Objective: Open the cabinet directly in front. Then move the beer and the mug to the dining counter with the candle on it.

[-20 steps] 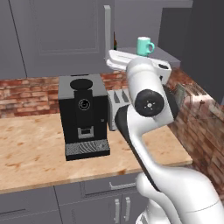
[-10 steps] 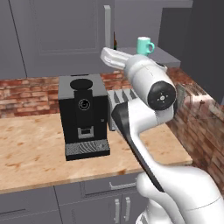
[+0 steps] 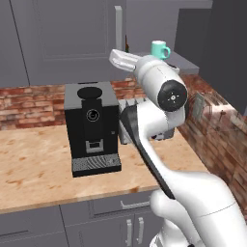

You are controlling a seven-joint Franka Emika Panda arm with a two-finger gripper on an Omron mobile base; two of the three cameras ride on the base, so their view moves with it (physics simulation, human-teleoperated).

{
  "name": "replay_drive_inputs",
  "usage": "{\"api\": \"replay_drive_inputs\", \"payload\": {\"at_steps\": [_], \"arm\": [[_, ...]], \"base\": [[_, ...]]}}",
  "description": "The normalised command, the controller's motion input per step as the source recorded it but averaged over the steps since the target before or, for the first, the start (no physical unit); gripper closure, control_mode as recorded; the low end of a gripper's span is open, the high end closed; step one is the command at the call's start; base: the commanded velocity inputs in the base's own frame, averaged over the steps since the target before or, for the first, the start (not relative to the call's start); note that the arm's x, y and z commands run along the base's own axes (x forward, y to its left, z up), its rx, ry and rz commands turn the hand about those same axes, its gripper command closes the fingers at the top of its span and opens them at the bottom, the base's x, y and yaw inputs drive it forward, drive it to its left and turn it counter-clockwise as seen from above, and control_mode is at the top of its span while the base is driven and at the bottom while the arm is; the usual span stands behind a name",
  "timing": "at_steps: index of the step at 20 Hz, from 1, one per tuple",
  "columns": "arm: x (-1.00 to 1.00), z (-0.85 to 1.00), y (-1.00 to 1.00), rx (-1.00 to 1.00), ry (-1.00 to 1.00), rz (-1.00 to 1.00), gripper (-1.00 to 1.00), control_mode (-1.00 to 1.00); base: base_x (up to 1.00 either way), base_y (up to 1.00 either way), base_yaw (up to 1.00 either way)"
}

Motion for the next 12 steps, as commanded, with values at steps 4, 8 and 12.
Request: {"api": "replay_drive_inputs", "payload": {"at_steps": [4, 8, 12], "arm": [[0.34, 0.00, 0.02, -0.01, 0.00, 0.00, -1.00, -1.00], [0.43, 0.00, 0.00, 0.00, 0.00, 0.00, -1.00, -1.00], [0.49, 0.00, 0.00, 0.00, 0.01, 0.00, -1.00, -1.00]], "base": [[0.00, 0.00, 0.00], [0.00, 0.00, 0.00], [0.00, 0.00, 0.00]]}}
